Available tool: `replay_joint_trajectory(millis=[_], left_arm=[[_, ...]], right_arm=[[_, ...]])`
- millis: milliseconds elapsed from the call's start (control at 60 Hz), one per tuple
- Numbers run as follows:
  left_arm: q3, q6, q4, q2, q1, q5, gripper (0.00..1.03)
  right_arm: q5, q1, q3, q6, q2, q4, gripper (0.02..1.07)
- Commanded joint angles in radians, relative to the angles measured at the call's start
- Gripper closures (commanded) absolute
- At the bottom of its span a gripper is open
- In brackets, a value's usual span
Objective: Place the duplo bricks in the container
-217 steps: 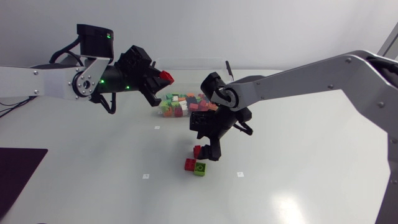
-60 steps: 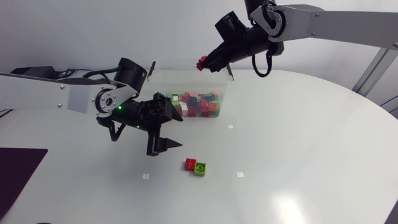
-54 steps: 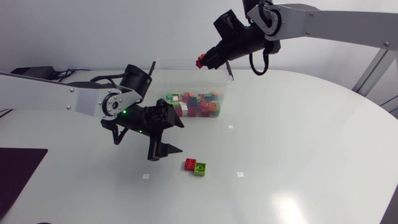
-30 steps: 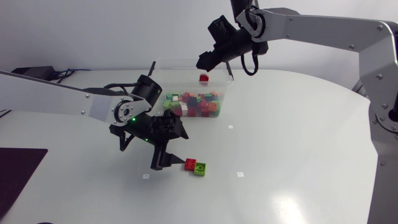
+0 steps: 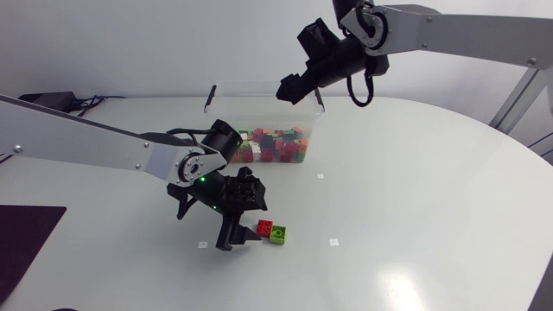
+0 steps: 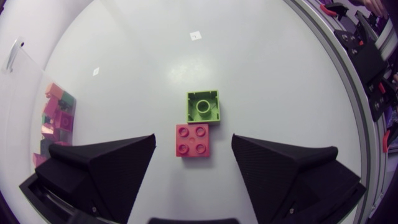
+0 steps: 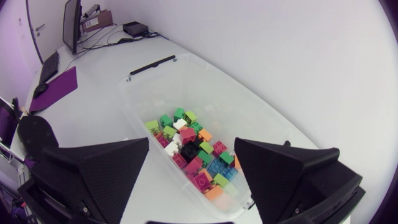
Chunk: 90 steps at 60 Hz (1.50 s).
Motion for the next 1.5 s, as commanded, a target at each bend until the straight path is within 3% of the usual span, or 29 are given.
replay_joint_trajectory(millis=[0, 233, 333, 450, 667, 933, 1267, 1483], left_arm=[[-0.006, 0.014, -0.013, 0.038, -0.019, -0.016, 0.27], [0.003, -0.009, 0.008, 0.073, -0.040, -0.042, 0.32], [0.006, -0.018, 0.011, 0.081, -0.046, -0.045, 0.48], [0.005, -0.038, 0.017, 0.081, -0.048, -0.052, 0.77], [-0.013, -0.044, 0.014, 0.035, -0.040, -0.063, 0.77], [-0.033, -0.070, -0.018, -0.091, 0.009, -0.063, 0.77], [0.003, -0.148, -0.022, -0.208, 0.090, -0.060, 0.77], [0.065, -0.225, -0.001, -0.231, 0.112, -0.055, 0.77]], right_arm=[[-0.012, -0.011, -0.085, -0.009, -0.082, -0.004, 0.07], [-0.041, -0.020, -0.335, -0.048, -0.257, 0.048, 0.07], [-0.080, -0.027, -0.438, -0.080, -0.322, 0.056, 0.07], [-0.123, -0.035, -0.548, -0.134, -0.371, 0.064, 0.07], [-0.173, -0.032, -0.706, -0.221, -0.420, 0.074, 0.07], [-0.169, 0.037, -0.778, -0.288, -0.363, 0.073, 0.07], [0.014, 0.209, -0.812, -0.255, -0.283, 0.091, 0.07], [0.126, 0.267, -0.746, -0.261, -0.199, 0.025, 0.09]])
